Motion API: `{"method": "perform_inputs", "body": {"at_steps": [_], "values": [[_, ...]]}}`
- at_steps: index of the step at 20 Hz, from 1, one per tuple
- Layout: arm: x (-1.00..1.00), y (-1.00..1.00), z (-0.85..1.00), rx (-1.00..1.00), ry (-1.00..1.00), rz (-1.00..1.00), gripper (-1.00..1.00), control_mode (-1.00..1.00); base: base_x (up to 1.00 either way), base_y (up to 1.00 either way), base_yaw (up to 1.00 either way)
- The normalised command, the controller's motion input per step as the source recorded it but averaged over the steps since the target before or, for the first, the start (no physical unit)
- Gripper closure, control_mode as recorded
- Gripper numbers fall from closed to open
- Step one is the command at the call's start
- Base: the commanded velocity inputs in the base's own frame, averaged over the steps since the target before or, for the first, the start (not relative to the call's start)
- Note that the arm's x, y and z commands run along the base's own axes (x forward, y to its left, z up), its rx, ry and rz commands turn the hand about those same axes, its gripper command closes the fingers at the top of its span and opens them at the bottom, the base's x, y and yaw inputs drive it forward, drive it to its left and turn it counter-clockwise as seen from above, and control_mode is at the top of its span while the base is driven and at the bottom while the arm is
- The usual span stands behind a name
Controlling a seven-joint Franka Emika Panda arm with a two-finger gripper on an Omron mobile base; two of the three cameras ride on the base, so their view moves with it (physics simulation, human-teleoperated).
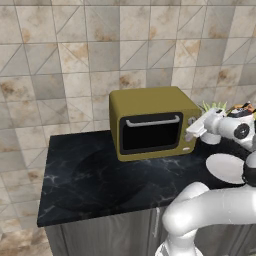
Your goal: Pull the toaster oven rack outwards. Pick up the baguette from the plate and place it on the toaster oven rack. Close the toaster oven door fully and set the temperature to the lowest setting.
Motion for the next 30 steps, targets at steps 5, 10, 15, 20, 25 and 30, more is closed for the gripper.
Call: {"method": "perform_inputs", "body": {"at_steps": [5,10,15,20,25,30], "values": [[-0.01,0.0,-0.02,-0.81,-0.02,0.31,1.0,-1.0,0.0,0.0,0.0],[-0.11,0.0,-0.2,-0.79,-0.04,0.29,1.0,-1.0,0.0,0.0,0.0],[-0.06,0.0,-0.06,-0.71,-0.13,0.31,1.0,-1.0,0.0,0.0,0.0],[-0.02,-0.04,0.0,-0.66,-0.18,0.32,1.0,-1.0,0.0,0.0,0.0],[-0.01,-0.06,0.0,-0.62,-0.22,0.39,1.0,-1.0,0.0,0.0,0.0],[0.0,-0.13,0.0,-0.57,-0.23,0.51,1.0,-1.0,0.0,0.0,0.0]]}}
